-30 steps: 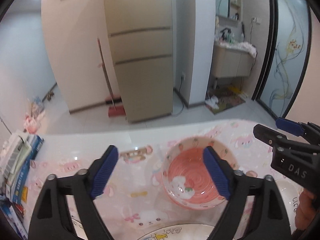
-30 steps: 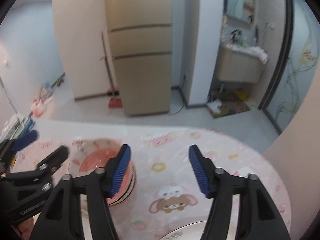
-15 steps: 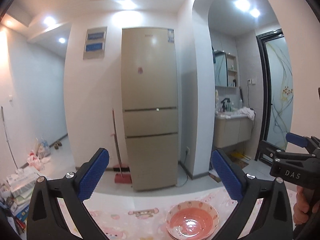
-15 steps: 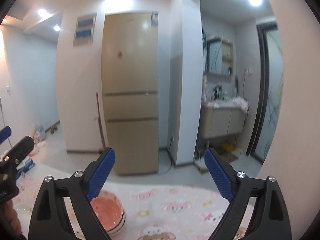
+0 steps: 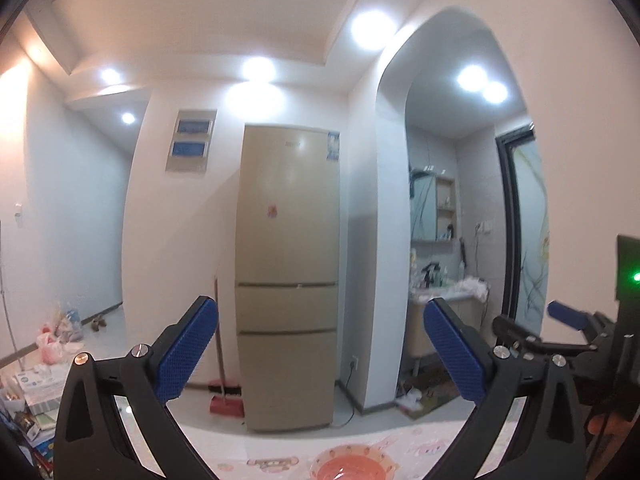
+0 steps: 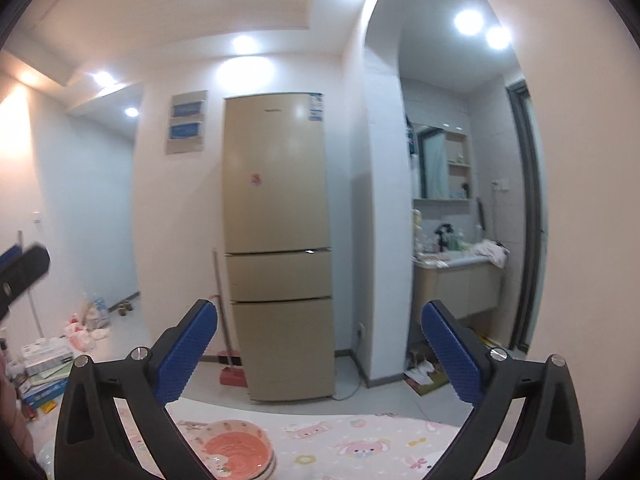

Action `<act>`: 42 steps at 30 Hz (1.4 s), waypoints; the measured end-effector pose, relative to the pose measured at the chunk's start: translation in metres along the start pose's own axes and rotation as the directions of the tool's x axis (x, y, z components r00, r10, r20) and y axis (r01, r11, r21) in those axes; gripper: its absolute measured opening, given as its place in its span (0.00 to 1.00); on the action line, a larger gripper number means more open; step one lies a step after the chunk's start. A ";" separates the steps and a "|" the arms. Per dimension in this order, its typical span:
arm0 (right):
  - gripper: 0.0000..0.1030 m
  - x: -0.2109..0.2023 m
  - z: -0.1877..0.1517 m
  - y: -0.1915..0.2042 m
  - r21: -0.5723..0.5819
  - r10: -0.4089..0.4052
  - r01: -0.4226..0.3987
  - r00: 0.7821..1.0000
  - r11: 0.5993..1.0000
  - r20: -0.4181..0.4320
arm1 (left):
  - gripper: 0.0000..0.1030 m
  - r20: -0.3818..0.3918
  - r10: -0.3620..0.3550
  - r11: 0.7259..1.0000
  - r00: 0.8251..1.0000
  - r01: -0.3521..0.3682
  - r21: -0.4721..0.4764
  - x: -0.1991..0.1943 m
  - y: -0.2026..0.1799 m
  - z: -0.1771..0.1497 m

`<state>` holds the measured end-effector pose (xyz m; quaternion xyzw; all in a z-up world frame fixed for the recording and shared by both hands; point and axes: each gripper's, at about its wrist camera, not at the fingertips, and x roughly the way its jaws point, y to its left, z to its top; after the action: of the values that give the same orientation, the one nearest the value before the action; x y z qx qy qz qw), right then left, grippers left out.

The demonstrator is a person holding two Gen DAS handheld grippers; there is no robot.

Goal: Organize plates and bowls
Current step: 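Raise both tools away from the bowl stack and turn toward the plates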

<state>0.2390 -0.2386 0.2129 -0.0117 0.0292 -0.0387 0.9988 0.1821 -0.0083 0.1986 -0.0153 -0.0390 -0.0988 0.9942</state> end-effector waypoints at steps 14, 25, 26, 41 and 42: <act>1.00 -0.066 0.017 0.021 0.176 0.174 -0.198 0.975 0.964 0.138 | 0.99 0.065 0.109 0.983 0.992 -0.117 0.142 -0.090 0.018 0.024; 1.00 -0.107 0.016 0.077 0.162 0.355 -0.363 0.932 0.918 0.072 | 0.99 0.039 0.177 0.979 0.983 -0.180 0.100 -0.143 0.055 0.021; 1.00 -0.111 0.016 0.083 0.154 0.347 -0.355 0.934 0.922 0.079 | 0.99 0.048 0.186 0.978 0.981 -0.190 0.089 -0.149 0.058 0.018; 1.00 -0.112 -0.037 0.150 0.093 0.239 -0.253 0.961 0.963 0.141 | 0.99 0.001 0.318 0.946 0.948 -0.318 0.070 -0.183 0.112 -0.054; 1.00 -0.107 -0.042 0.155 0.077 0.220 -0.232 0.965 0.970 0.141 | 0.99 -0.007 0.336 0.939 0.942 -0.334 0.077 -0.182 0.117 -0.060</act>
<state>0.1416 -0.0771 0.1730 0.0356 -0.0371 0.0750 0.9959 0.0312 0.1394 0.1216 0.0163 -0.0293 0.0732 0.9968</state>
